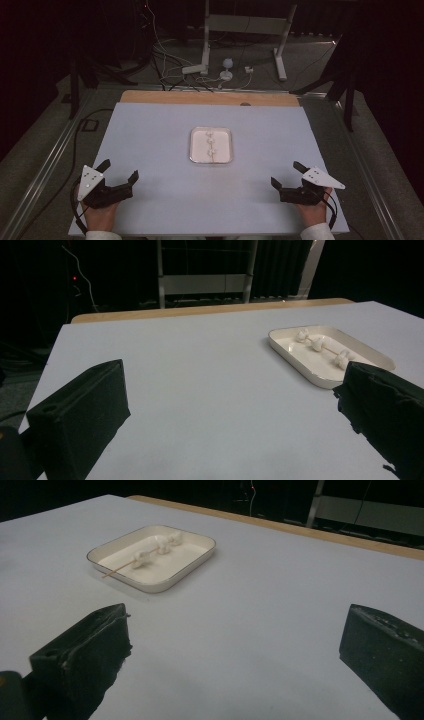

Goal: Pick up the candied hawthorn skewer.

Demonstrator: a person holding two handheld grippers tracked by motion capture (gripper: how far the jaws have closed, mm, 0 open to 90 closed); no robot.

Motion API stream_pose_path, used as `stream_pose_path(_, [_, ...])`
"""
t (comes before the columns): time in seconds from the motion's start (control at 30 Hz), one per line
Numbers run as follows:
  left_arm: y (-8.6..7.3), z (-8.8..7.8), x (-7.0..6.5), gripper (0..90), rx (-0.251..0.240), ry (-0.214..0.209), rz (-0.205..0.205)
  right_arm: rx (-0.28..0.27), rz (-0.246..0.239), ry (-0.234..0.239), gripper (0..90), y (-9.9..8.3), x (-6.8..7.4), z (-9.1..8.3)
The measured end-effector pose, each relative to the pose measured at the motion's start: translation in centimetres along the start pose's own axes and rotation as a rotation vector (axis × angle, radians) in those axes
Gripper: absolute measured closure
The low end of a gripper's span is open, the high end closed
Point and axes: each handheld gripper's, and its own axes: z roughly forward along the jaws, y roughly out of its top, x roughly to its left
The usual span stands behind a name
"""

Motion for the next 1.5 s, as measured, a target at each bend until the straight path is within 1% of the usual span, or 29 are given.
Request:
stream_pose_path(0.13, [-0.1,0.0,0.1,0.5,0.0,0.013,-0.005,-0.001,-0.007,-0.005,0.0,0.0,0.1,0.1])
stream_pose_path(0.23, [0.1,0.0,0.0,0.5,0.002,0.019,0.002,-0.002,-0.009,-0.014,0.0,0.0,0.0,0.2])
stream_pose_path(0.3, [0.4,0.1,-0.1,0.6,0.006,0.012,-0.004,-0.002,-0.006,-0.018,0.0,0.0,0.0,0.2])
stream_pose_path(0.4, [1.2,0.3,-0.5,0.6,0.007,0.003,0.017,-0.008,-0.001,-0.026,0.0,0.0,-0.1,0.2])
stream_pose_path(0.5, [1.5,0.5,-0.7,0.6,0.006,0.002,0.026,-0.01,0.001,-0.034,0.0,0.0,-0.3,0.0])
stream_pose_path(0.67, [2.2,1.1,-1.3,0.6,0.025,-0.014,0.035,-0.018,0.01,-0.034,0.0,0.0,-0.4,0.0])
stream_pose_path(0.7, [2.3,1.3,-1.4,0.6,0.033,-0.012,0.036,-0.019,0.01,-0.036,0.0,0.0,-0.4,0.0])
stream_pose_path(0.8, [2.9,1.8,-1.7,0.6,0.045,-0.018,0.027,-0.017,0.009,-0.033,0.0,0.0,-0.4,0.0])
stream_pose_path(0.9, [3.4,2.5,-2.1,0.6,0.045,-0.023,0.025,-0.018,0.008,-0.034,0.0,0.0,-0.4,0.1])
stream_pose_path(1.1, [4.5,3.9,-2.8,0.6,0.049,-0.034,0.034,-0.023,0.013,-0.037,0.0,0.0,-0.4,0.0])
stream_pose_path(1.2, [5.0,4.8,-3.4,0.6,0.05,-0.046,0.042,-0.024,0.013,-0.038,0.0,0.0,-0.5,0.0])
stream_pose_path(1.27, [5.4,5.7,-4.1,0.6,0.051,-0.057,0.051,-0.025,0.015,-0.039,0.0,0.0,-0.5,0.0])
stream_pose_path(1.3, [5.4,5.7,-4.1,0.6,0.051,-0.057,0.051,-0.024,0.015,-0.04,0.0,0.0,-0.5,0.0])
stream_pose_path(1.33, [5.6,6.4,-4.6,0.6,0.053,-0.064,0.058,-0.025,0.016,-0.04,0.0,0.0,-0.5,0.0])
stream_pose_path(1.37, [5.6,6.4,-4.6,0.6,0.053,-0.064,0.058,-0.026,0.016,-0.04,0.0,0.1,-0.5,0.0])
stream_pose_path(1.4, [5.7,7.0,-5.1,0.6,0.059,-0.07,0.065,-0.026,0.016,-0.041,0.0,0.1,-0.5,0.0])
stream_pose_path(1.43, [5.7,7.0,-5.1,0.6,0.059,-0.07,0.065,-0.026,0.017,-0.041,0.0,0.1,-0.5,0.0])
stream_pose_path(1.5, [5.7,7.7,-5.6,0.6,0.064,-0.073,0.066,-0.026,0.017,-0.042,0.0,0.1,-0.5,0.0])
